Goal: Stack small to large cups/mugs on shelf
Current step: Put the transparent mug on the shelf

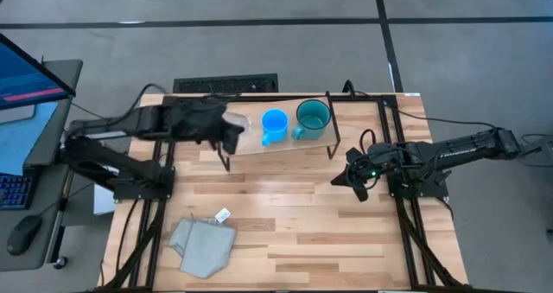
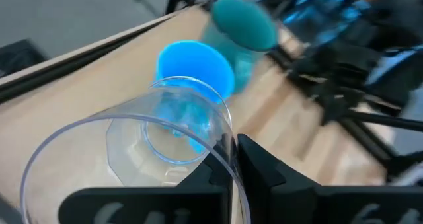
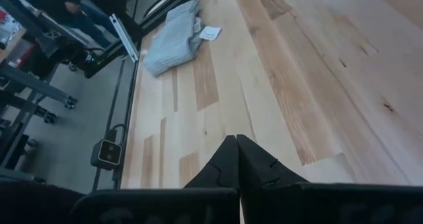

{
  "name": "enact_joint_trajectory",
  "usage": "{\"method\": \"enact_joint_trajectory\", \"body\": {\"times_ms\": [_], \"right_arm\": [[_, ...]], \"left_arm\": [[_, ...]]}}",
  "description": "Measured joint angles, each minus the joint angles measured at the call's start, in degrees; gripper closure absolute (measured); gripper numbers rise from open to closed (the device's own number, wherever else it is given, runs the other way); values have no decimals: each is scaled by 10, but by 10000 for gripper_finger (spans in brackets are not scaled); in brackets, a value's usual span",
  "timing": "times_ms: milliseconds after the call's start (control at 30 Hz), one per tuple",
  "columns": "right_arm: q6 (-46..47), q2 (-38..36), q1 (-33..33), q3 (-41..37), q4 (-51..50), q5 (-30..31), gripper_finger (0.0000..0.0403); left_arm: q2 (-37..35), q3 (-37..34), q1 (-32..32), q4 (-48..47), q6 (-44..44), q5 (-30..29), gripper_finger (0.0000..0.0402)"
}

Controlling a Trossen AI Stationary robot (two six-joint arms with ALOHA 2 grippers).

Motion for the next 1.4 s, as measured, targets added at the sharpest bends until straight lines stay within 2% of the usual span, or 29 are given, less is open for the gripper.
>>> {"method": "enact_joint_trajectory", "body": {"times_ms": [167,267,467,733,933,1200,1400], "right_arm": [[7,0,2,0,-2,-5,391],[7,0,1,0,-6,-30,391],[5,0,1,0,-11,-52,391],[-17,0,3,0,-19,-96,391],[-29,0,15,0,-34,-97,391],[-33,0,27,0,-35,-97,391],[-33,0,28,0,-45,-99,391]], "left_arm": [[98,118,25,-126,-49,7,401],[147,167,31,-186,-89,7,401],[217,215,50,-218,-162,19,401],[263,223,76,-305,-226,23,401],[263,223,88,-271,-246,30,401],[283,222,104,-281,-248,32,401],[310,223,120,-274,-218,68,401]]}}
